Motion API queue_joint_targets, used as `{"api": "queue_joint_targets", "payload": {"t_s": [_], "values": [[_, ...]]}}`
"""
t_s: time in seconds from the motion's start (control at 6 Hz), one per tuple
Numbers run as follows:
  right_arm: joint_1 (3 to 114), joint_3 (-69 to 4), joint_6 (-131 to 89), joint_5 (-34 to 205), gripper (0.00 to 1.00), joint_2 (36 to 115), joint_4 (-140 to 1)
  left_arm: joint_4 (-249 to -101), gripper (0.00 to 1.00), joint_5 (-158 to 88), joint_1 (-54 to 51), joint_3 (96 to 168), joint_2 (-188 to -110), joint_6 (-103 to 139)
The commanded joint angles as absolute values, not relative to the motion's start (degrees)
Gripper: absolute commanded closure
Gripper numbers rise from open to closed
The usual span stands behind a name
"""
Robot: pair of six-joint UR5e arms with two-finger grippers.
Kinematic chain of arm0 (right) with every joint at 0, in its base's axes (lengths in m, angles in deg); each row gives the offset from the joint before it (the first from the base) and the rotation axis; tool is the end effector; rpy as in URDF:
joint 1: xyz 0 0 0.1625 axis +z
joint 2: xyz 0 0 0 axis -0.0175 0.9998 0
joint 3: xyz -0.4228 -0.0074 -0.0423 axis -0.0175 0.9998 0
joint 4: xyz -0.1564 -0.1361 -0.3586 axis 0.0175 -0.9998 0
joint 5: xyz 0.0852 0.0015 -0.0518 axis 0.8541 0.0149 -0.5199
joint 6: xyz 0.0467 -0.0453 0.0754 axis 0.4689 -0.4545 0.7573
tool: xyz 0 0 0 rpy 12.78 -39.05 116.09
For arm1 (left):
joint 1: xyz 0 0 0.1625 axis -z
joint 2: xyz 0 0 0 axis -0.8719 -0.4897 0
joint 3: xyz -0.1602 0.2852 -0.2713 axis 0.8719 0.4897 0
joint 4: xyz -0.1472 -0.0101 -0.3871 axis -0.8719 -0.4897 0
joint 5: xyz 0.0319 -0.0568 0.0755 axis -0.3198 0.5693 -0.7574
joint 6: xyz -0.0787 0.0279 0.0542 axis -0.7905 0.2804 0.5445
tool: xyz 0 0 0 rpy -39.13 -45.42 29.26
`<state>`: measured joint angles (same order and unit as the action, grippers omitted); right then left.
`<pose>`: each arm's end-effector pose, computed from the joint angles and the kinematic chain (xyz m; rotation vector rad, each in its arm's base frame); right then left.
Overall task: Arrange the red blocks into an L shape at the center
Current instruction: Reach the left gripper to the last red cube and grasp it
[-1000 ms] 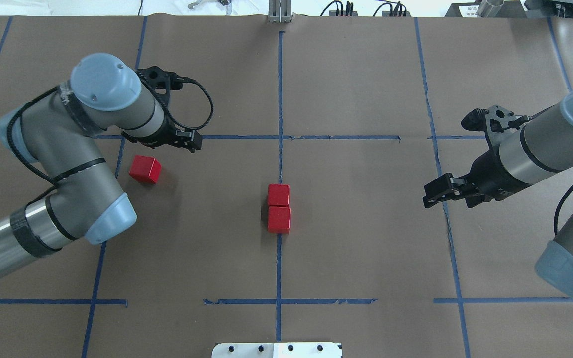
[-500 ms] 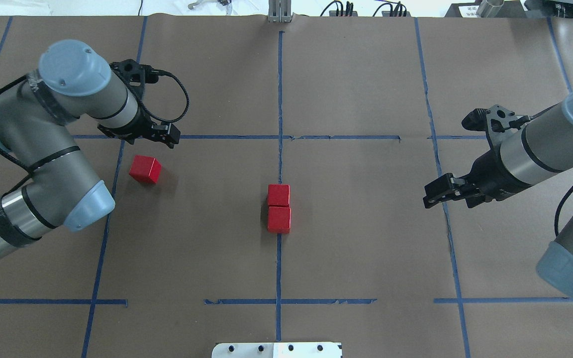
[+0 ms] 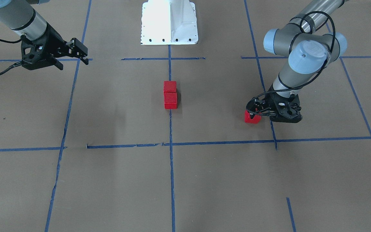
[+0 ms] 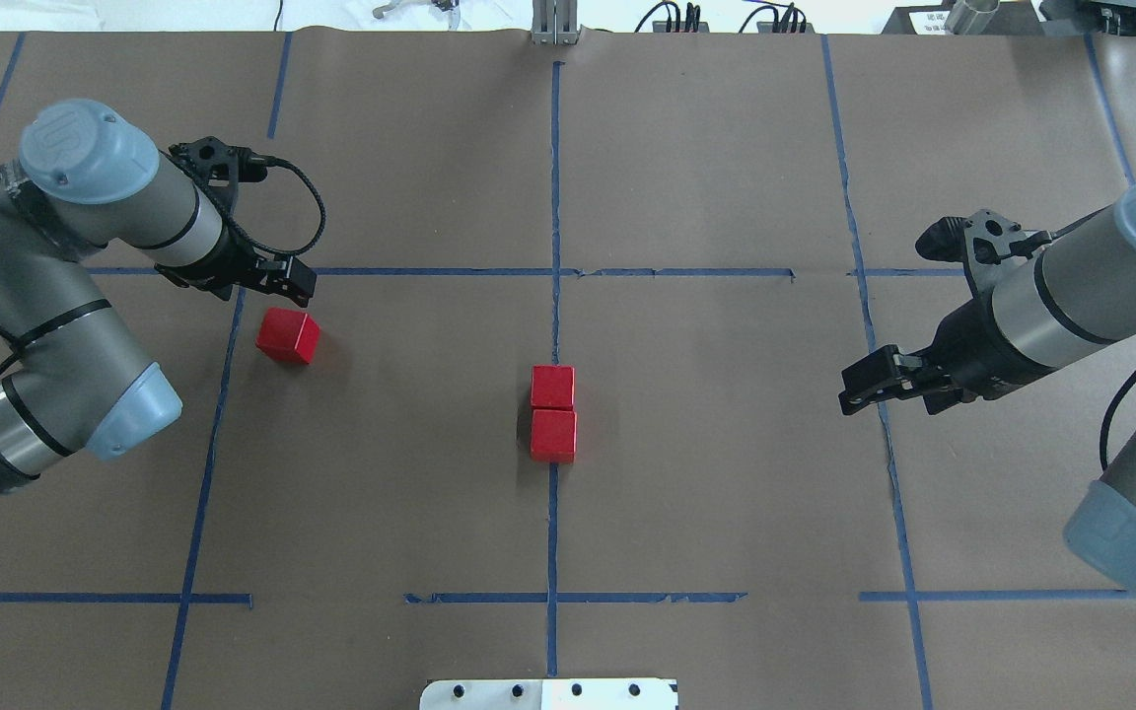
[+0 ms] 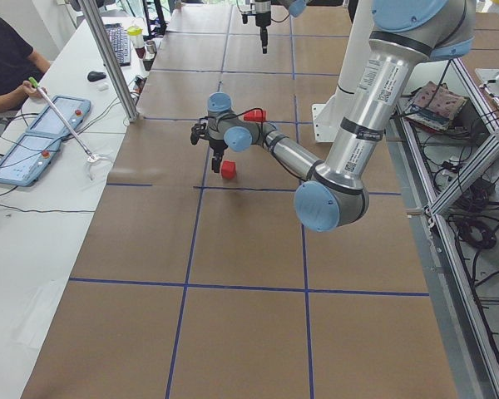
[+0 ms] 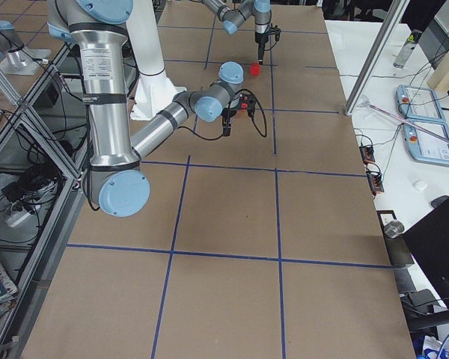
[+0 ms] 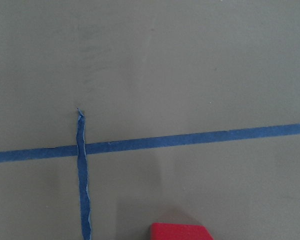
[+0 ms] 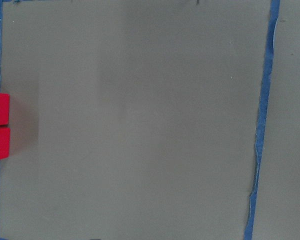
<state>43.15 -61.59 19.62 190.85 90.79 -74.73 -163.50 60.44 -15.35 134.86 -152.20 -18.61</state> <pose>-0.2916 -0.3826 0.3355 -0.0296 -0.9804 -0.0808 0.3927 -0.5227 0.3818 0.1395 0.8257 0.0609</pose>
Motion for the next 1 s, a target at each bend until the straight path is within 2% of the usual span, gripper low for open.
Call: {"api": "queue_joint_targets", "payload": {"t_s": [0.0,0.33,0.83], "values": [[43.1,-61.5,19.6,190.9,0.0,90.8,-74.7,-163.5,0.01,60.3,-17.2,134.7,-152.0,-18.5],[43.2,-61.6,19.6,190.9,0.0,90.8,-74.7,-163.5,0.1,60.3,-17.6,134.7,-152.2,-18.5],[43.2,-61.6,19.6,190.9,0.0,90.8,-74.7,-163.5,0.11,60.0,-18.1,133.5,-152.4,-18.5]]}}
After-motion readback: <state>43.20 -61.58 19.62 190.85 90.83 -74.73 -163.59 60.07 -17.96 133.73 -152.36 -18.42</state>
